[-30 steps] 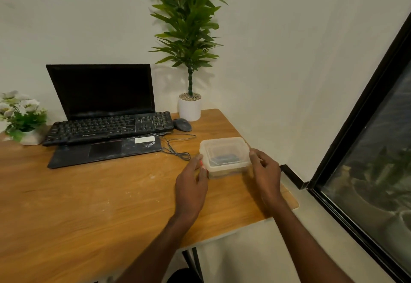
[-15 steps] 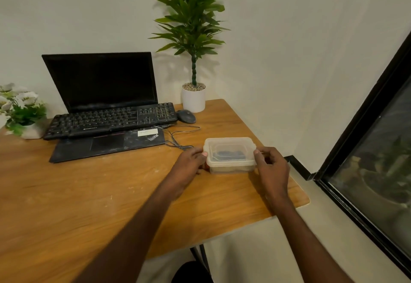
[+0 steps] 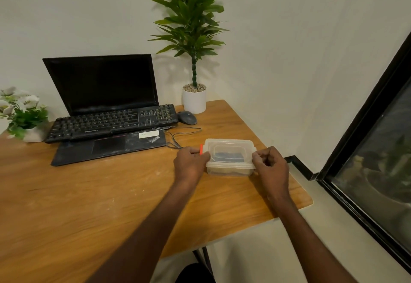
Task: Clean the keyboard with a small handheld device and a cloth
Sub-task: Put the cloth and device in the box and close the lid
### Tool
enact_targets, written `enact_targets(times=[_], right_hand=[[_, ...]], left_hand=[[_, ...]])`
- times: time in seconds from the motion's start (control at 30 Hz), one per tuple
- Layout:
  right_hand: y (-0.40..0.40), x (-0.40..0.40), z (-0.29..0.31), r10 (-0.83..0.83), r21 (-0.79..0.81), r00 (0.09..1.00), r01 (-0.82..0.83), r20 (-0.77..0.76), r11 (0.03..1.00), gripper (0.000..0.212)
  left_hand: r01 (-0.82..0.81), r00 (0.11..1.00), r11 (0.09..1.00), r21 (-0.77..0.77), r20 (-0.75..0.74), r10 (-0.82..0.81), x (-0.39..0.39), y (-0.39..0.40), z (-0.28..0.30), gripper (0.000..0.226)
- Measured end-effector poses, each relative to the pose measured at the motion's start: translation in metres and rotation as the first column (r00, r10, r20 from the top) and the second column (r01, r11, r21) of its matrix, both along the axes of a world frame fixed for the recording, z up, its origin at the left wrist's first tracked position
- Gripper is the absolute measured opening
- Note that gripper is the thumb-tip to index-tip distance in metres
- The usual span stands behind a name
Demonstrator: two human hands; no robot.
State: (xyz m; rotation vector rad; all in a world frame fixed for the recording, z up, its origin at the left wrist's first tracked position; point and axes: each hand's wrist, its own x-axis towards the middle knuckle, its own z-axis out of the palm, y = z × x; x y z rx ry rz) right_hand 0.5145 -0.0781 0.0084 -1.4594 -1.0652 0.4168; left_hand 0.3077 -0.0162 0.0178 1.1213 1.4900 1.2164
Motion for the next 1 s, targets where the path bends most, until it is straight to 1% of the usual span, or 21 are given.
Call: enact_targets(times=[0.07, 0.17, 0.2, 0.27, 0.33, 0.4, 0.5, 0.57, 0.67, 0.73, 0.8, 0.9, 1.0], right_hand=[[0.0, -0.001, 0.0, 0.004, -0.001, 1.0, -0.004, -0.003, 1.0, 0.004], [0.002, -0.001, 0.001, 0.002, 0.0, 1.0, -0.002, -0.01, 1.0, 0.004], [0.002, -0.001, 0.001, 0.004, -0.01, 1.0, -0.004, -0.015, 1.0, 0.005], [0.003, -0.001, 0.001, 0.022, -0.033, 1.0, -0.022, -0.01, 0.999, 0.005], [0.004, 0.0, 0.0, 0.046, -0.041, 0.999, -0.045, 0.016, 0.998, 0.004], [0.004, 0.0, 0.0, 0.085, -0.07, 0.996, -0.082, 0.04, 0.994, 0.007], [0.004, -0.003, 0.004, 0.133, -0.163, 0.99, -0.125, 0.038, 0.979, 0.028], [0.004, -0.003, 0.005, 0.148, -0.175, 0.989, -0.142, 0.02, 0.974, 0.036], [0.005, 0.0, 0.004, 0.136, -0.174, 0.991, -0.133, 0.006, 0.976, 0.044], [0.006, 0.002, 0.003, 0.101, -0.17, 0.995, -0.1, -0.005, 0.98, 0.052], [0.005, 0.004, 0.003, 0.08, -0.136, 0.997, -0.082, -0.022, 0.987, 0.06], [0.001, 0.005, 0.003, 0.093, -0.071, 0.993, -0.098, -0.069, 0.993, 0.063], [0.0, 0.002, 0.004, 0.045, -0.049, 0.999, -0.046, -0.02, 0.998, 0.06]], left_hand=[[-0.057, 0.998, 0.992, 0.11, -0.011, 0.058, 0.009, -0.008, -0.007, 0.014], [-0.121, 0.992, 0.967, 0.222, 0.0, 0.124, 0.015, -0.014, -0.016, 0.009], [-0.134, 0.99, 0.956, 0.259, -0.015, 0.143, 0.017, -0.015, -0.017, 0.011], [-0.144, 0.978, 0.929, 0.341, -0.097, 0.187, 0.02, -0.014, -0.02, 0.018], [-0.155, 0.96, 0.906, 0.395, -0.154, 0.232, 0.022, -0.014, -0.022, 0.013], [-0.171, 0.957, 0.894, 0.415, -0.146, 0.251, 0.022, -0.015, -0.025, 0.006], [-0.138, 0.976, 0.904, 0.406, -0.101, 0.194, 0.022, -0.016, -0.03, 0.007], [-0.118, 0.982, 0.914, 0.387, -0.089, 0.164, 0.022, -0.016, -0.029, 0.008], [-0.108, 0.984, 0.914, 0.392, -0.087, 0.154, 0.023, -0.016, -0.029, 0.008], [-0.109, 0.985, 0.915, 0.389, -0.085, 0.153, 0.024, -0.018, -0.028, 0.009], [-0.108, 0.985, 0.916, 0.386, -0.083, 0.152, 0.024, -0.018, -0.028, 0.009], [-0.106, 0.98, 0.909, 0.403, -0.11, 0.163, 0.025, -0.019, -0.028, 0.01], [-0.098, 0.978, 0.899, 0.426, -0.128, 0.167, 0.024, -0.018, -0.029, 0.012]])
